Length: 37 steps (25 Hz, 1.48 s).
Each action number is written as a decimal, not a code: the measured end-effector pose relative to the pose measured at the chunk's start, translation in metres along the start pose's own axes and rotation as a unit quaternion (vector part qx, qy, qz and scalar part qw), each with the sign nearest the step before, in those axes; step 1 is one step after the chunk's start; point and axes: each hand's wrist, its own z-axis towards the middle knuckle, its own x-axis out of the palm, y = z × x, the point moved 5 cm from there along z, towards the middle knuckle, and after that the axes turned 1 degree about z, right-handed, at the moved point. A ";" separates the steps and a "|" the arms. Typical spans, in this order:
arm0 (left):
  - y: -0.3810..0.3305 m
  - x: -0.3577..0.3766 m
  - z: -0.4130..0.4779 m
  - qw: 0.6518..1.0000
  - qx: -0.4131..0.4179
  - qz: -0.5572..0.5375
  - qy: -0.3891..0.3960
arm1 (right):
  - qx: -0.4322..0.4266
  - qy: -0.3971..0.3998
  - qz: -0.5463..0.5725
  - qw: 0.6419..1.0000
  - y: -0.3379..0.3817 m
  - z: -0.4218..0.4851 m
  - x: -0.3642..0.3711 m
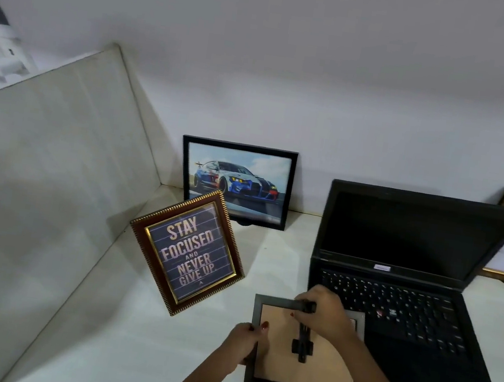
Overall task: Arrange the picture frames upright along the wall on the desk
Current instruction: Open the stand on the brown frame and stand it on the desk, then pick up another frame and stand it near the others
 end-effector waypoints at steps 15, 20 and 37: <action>-0.120 0.203 -0.053 0.988 0.155 -0.018 0.002 | 0.061 -0.206 0.212 0.954 -0.088 -0.162 -0.196; -0.137 0.296 -0.054 0.994 0.083 -0.063 0.027 | 0.074 -0.103 0.046 0.991 -0.177 -0.224 -0.253; -0.187 0.513 -0.021 0.975 0.046 0.143 0.166 | 0.152 -0.244 -0.020 0.958 -0.383 -0.293 -0.399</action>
